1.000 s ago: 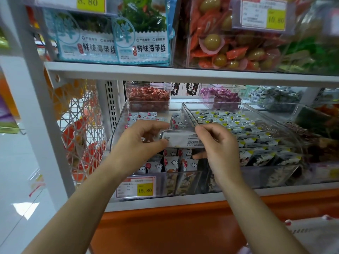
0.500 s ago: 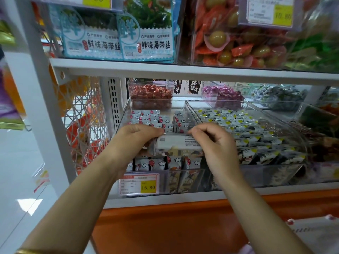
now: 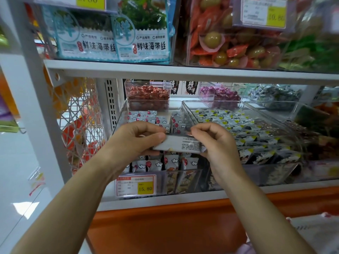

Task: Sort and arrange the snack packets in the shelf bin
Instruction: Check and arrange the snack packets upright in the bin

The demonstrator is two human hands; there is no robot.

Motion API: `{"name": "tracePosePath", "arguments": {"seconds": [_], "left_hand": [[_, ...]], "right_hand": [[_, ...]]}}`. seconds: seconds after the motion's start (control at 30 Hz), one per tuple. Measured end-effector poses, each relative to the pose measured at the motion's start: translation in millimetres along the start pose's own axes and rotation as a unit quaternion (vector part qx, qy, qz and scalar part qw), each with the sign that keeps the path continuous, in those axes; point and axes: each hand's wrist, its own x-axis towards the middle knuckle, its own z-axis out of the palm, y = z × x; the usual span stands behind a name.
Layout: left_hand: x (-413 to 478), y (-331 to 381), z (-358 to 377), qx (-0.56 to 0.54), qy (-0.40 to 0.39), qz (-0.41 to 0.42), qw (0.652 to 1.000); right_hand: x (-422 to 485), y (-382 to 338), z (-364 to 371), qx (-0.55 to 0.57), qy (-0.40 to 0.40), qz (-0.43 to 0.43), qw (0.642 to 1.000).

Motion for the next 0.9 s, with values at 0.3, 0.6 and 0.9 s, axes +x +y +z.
{"name": "tracePosePath", "arguments": {"seconds": [0.3, 0.6, 0.9], "left_hand": [[10, -5, 0, -0.062, 0.087, -0.024, 0.994], [67, -13, 11, 0.417, 0.117, 0.118, 0.894], [137, -39, 11, 0.679, -0.049, 0.018, 0.732]], "right_hand": [[1, -1, -7, 0.0, -0.142, -0.02, 0.99], [56, -13, -4, -0.084, 0.015, -0.086, 0.993], [130, 7, 22, -0.214, -0.034, -0.072, 0.974]]}}
